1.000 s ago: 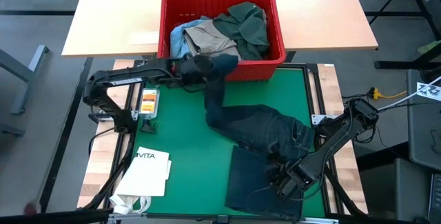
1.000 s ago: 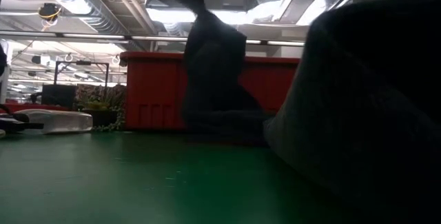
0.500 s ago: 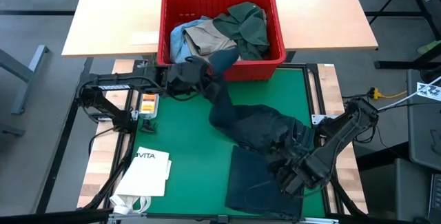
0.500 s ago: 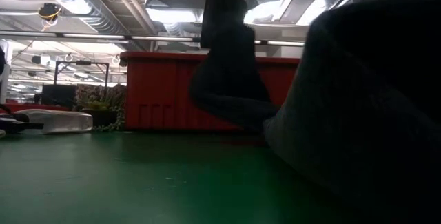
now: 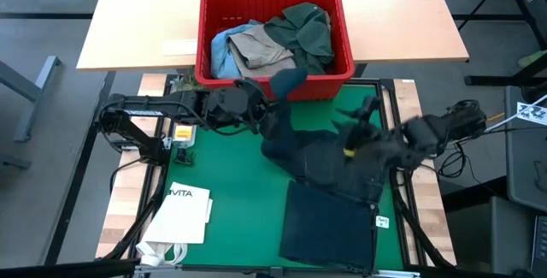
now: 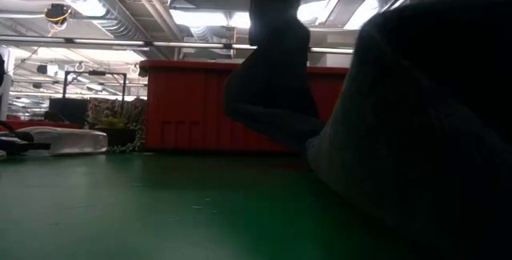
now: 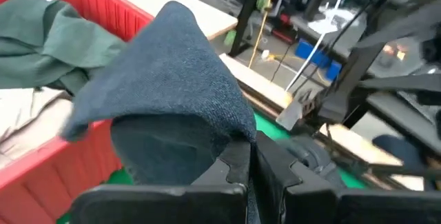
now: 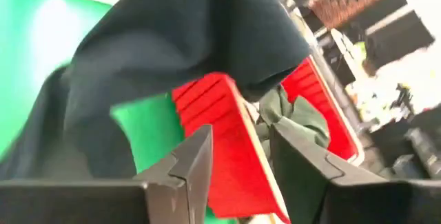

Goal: Fold Laundry from Bin
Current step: Fold the dark blue pants

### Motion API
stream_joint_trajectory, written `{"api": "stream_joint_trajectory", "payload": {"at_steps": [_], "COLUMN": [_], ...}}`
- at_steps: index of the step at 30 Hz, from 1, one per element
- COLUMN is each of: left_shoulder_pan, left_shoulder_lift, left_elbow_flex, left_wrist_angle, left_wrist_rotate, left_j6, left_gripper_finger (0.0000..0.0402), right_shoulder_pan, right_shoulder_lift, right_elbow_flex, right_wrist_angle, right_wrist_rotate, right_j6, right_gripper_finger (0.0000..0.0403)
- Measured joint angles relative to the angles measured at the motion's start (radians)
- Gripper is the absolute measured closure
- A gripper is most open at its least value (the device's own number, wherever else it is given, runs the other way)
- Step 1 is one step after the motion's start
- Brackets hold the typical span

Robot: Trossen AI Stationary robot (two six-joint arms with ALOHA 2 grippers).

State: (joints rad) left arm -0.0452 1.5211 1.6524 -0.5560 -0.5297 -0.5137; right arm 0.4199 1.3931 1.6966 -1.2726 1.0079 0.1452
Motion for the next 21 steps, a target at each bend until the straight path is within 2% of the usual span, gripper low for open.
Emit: {"api": "stream_joint_trajectory", "payload": {"at_steps": [4,11,14,21], "left_shoulder_pan": [0.001,0.000,0.000,-0.004], "left_shoulder_lift": [0.001,0.001,0.001,0.001], "left_elbow_flex": [0.000,0.000,0.000,0.000], "left_wrist_angle": [0.000,0.002,0.006,0.006], "left_wrist_rotate": [-0.009,-0.004,0.012,0.048], "left_j6": [-0.003,-0.009,-0.009,-0.008], "left_gripper_finger": [0.0401,0.0401,0.0401,0.0401], "right_shoulder_pan": [-0.075,-0.134,-0.135,-0.134], "right_shoulder_lift": [-0.005,0.061,0.103,0.218], "right_elbow_flex": [0.000,-0.001,-0.001,-0.002], "right_wrist_angle": [0.134,0.393,0.495,0.601], "right_wrist_rotate": [-0.093,-0.342,-0.335,-0.166], "right_j6": [-0.010,-0.239,-0.289,-0.335], "right_gripper_finger": [0.0256,0.0256,0.0256,0.0256]}}
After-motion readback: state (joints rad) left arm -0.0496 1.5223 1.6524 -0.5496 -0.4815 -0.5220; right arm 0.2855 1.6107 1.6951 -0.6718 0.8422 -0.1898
